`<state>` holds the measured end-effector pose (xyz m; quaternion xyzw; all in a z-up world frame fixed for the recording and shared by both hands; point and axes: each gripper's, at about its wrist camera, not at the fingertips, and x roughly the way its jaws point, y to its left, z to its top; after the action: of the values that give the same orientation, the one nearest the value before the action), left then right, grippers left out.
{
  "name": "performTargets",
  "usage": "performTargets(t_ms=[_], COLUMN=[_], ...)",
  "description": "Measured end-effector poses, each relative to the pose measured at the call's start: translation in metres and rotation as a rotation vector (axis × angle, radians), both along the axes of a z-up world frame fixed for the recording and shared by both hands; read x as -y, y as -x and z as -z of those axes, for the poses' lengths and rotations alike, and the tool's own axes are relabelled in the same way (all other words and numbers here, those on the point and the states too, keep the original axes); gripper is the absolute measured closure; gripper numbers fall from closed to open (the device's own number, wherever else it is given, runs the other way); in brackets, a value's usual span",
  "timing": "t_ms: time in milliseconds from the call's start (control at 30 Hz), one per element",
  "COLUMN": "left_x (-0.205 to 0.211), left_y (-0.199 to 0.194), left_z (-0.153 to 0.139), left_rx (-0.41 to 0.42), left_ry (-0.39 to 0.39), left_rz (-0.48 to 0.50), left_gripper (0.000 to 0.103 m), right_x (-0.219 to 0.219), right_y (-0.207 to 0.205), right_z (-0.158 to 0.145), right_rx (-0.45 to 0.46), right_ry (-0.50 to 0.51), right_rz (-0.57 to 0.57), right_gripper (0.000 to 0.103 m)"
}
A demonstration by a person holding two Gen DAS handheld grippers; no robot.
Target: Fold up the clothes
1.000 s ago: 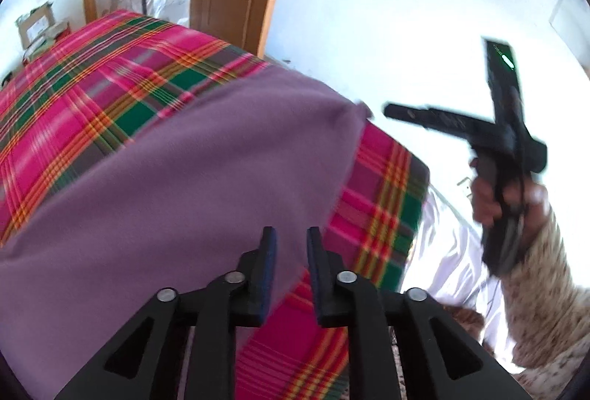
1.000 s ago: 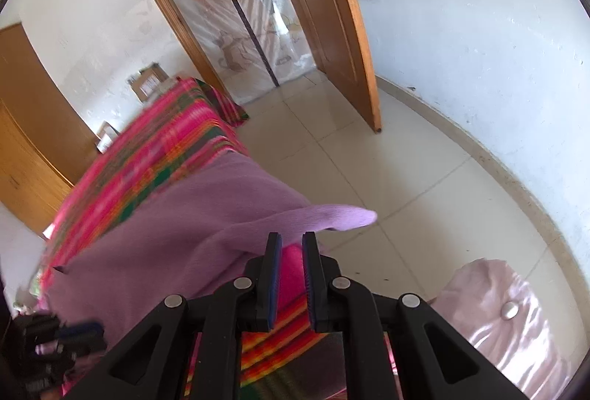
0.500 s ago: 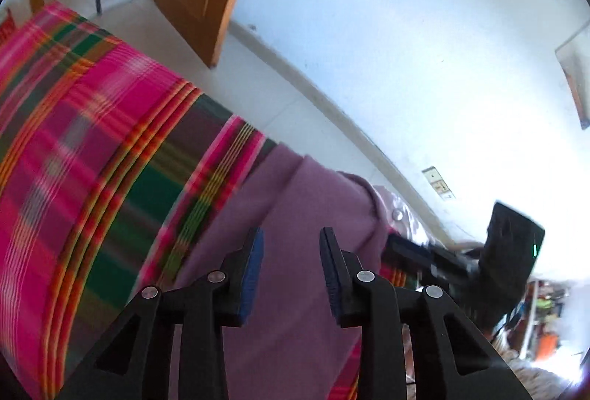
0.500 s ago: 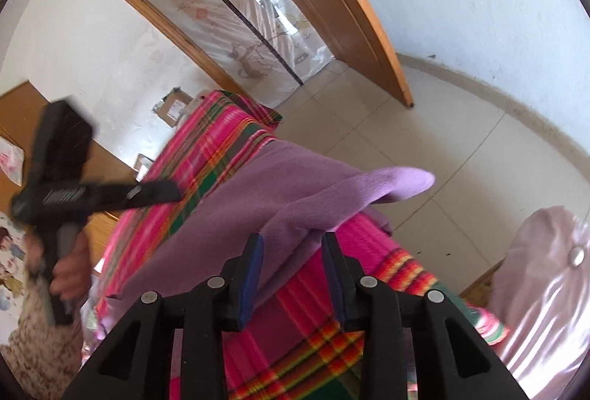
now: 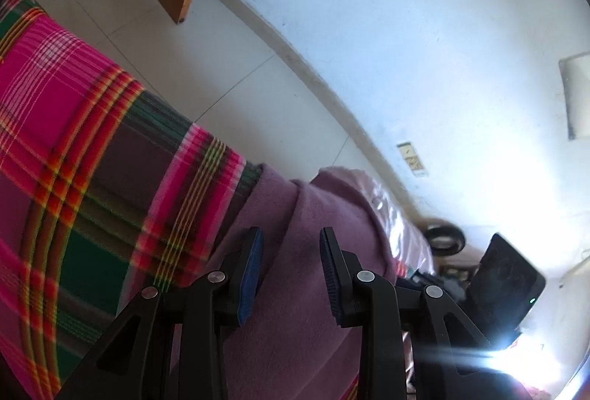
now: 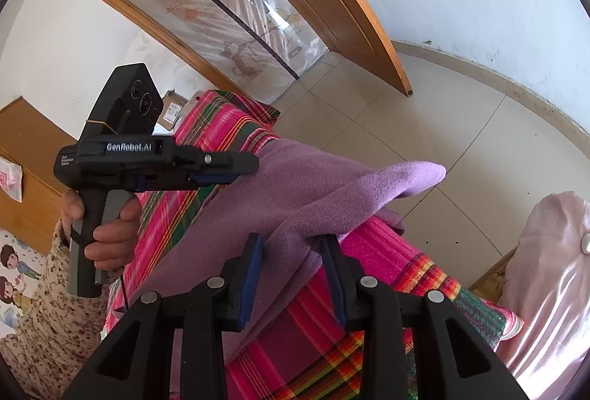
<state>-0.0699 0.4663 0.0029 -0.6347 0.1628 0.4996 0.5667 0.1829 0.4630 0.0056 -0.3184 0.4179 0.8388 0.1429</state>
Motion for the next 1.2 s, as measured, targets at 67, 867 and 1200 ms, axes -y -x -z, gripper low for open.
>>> performTargets(t_ms=[67,867,1200], left_x=[0.000,0.008,0.004], left_y=[0.000,0.006,0.010], left_z=[0.001,-0.024,-0.006], left_rx=[0.000,-0.001,0.008], left_ry=[-0.008,-0.127,-0.061], left_rz=[0.002,-0.070,-0.053], left_gripper=[0.070,0.102,0.090], right_x=[-0.001,-0.006,-0.009], right_y=[0.000,-0.007,-0.009], right_z=[0.001,-0.010,-0.003], right_rx=[-0.004,-0.079,-0.066], right_ry=[0.003,-0.043,-0.018], right_rz=[0.000,0.041,0.040], right_gripper=[0.069,0.100,0.100])
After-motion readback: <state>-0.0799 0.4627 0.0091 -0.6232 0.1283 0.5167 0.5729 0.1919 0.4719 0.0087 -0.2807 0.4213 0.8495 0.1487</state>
